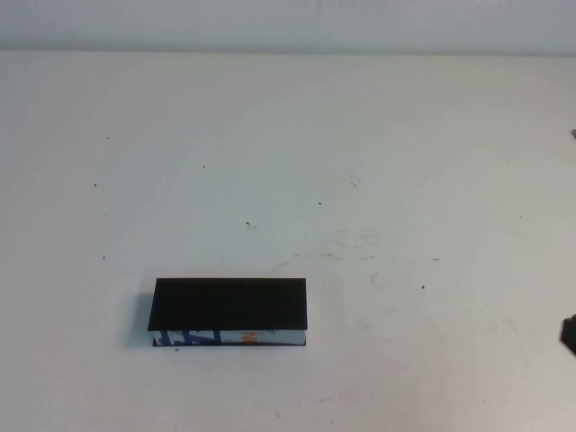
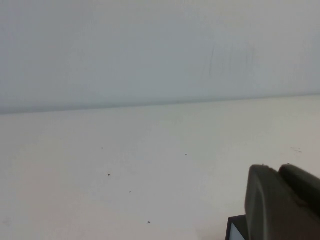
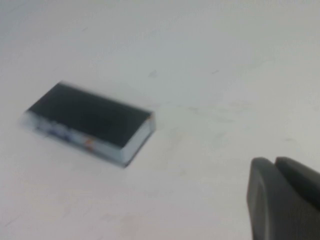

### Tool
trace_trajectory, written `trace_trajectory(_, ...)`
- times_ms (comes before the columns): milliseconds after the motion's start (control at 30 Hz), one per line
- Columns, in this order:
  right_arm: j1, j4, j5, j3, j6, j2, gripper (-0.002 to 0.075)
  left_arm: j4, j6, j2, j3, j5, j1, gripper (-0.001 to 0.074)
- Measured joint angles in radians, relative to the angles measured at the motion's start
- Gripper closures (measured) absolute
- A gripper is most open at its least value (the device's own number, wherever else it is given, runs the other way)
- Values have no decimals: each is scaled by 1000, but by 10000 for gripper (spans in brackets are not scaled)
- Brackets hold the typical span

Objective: Return glasses to glasses case

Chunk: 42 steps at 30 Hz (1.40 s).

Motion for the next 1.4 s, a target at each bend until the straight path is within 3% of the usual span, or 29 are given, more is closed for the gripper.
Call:
trace_trajectory(167, -341, -8, -197, 206, 4, -186, 737, 0, 0, 0, 0, -5, 0, 735)
trace_trajectory(333, -544, 51, -249, 350, 8, -342, 737, 0, 0, 0, 0, -6, 0, 735)
trace_trajectory(533, -566, 62, -204, 387, 8, -464, 737, 0, 2, 0, 0, -10, 0, 735)
trace_trajectory(833, -569, 66, 25, 389, 8, -475, 737, 0, 2, 0, 0, -24, 0, 735)
trace_trajectory(1400, -569, 67, 31, 389, 8, -475, 737, 0, 2, 0, 0, -26, 0, 735)
